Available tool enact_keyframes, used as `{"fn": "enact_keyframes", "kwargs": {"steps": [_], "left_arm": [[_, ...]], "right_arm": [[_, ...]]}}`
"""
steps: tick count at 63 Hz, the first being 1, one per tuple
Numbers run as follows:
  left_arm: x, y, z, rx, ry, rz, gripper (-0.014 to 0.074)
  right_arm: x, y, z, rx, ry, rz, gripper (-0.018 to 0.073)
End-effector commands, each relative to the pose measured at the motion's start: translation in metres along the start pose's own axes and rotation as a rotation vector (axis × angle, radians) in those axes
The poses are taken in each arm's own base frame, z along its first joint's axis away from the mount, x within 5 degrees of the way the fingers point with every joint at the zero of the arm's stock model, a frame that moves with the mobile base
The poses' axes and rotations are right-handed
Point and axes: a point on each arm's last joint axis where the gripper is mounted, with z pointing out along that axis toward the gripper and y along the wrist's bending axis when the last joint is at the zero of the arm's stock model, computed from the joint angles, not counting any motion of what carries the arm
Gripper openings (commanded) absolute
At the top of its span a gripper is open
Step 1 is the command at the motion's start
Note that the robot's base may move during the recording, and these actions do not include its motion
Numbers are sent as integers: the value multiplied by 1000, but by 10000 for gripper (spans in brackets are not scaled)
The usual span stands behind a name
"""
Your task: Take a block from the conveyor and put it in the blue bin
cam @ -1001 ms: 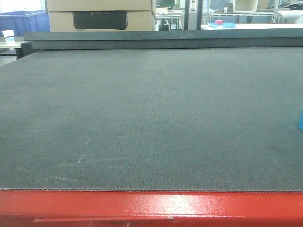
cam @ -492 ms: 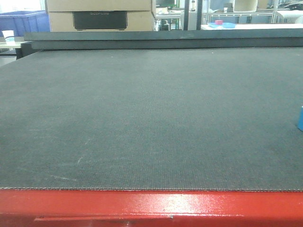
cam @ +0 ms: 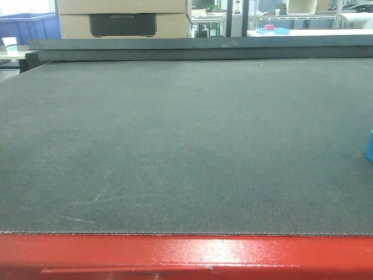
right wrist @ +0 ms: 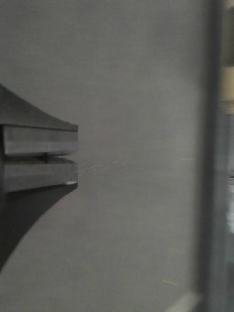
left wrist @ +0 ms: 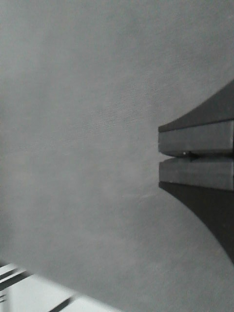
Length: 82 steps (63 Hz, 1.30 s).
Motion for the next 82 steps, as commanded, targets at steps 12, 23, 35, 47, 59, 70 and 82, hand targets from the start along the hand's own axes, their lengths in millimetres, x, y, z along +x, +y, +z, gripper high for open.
{"fn": "enact_keyframes", "kwargs": {"steps": [12,23,35,47,59,70,82], "left_arm": [[0,-8,13,70,30,-70,-111],[12,-9,21,73,81,-71,-111],[36,-11,33,72,191,-138,-111],[61,-12,47,41,496,-170,-111],[65,-7,62,-16,635,-107,-111],[63,-6,76,-31,647,-91,-111],[64,-8,81,-17,651,-104,-111]], "right_arm": [[14,-5,60,-15,404,29,-162],[20,-8,85,-16,493,38,-162],[24,-9,99,-16,539,44,-162],[22,-9,102,-16,514,47,-162],[18,-3,104,-73,464,123,-162],[21,-2,113,-87,496,147,-162],[23,2,129,-99,637,100,-147]]}}
